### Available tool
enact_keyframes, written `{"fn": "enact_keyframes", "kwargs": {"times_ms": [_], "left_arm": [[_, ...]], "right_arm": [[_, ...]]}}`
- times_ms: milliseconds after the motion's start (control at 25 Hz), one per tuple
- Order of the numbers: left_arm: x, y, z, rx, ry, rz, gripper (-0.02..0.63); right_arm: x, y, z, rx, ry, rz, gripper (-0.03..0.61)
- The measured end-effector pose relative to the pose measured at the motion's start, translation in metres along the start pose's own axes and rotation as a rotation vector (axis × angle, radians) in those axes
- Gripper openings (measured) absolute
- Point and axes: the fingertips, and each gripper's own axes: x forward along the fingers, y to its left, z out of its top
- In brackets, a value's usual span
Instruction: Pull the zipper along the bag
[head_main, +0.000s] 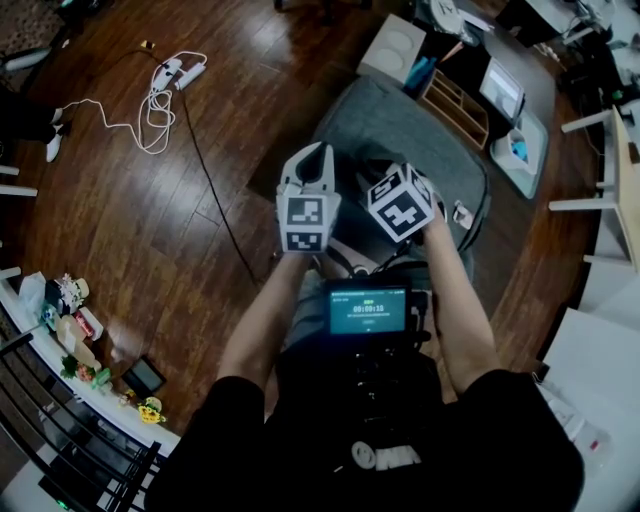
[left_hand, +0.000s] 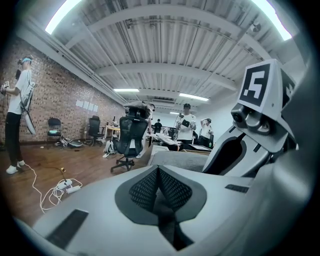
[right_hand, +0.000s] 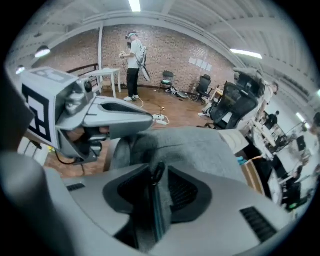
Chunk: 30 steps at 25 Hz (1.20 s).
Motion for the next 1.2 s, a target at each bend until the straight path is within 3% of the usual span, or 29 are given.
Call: {"fn": "enact_keyframes", "kwargs": {"times_ms": [80, 200, 440, 520, 760, 1040, 1200], "left_arm": [[0.0, 0.0, 0.001, 0.002, -0.001, 0.0, -0.002], [0.001, -0.001, 0.001, 0.002, 0.001, 0.002, -0.002], [-0.001, 0.0, 0.003, 0.003, -0.002, 0.005, -0.002], [-0.002, 0.002, 0.003, 0.004, -0.001, 0.007, -0.002], [-0.001, 0.004, 0.003, 0.002, 0.001, 0.007, -0.002], [0.006, -0.005, 0.009, 0.024, -0.016, -0.013, -0.002], [0.007, -0.007, 0.011, 0.023, -0.031, -0.031, -0.002]], "right_arm": [[-0.002, 0.008, 0.004, 0.017, -0.002, 0.068, 0.287], [-0.001, 0.012, 0.004, 0.03, 0.007, 0.072, 0.284], [-0.004, 0.003, 0.004, 0.074, 0.016, 0.003, 0.241], [-0.006, -0.005, 0.002, 0.12, -0.008, -0.012, 0.072], [-0.001, -0.005, 0.004, 0.069, 0.03, -0.027, 0.094], [0.011, -0.011, 0.003, 0.096, 0.088, -0.009, 0.094], [0.01, -0.006, 0.001, 0.098, 0.019, -0.003, 0.067]]}}
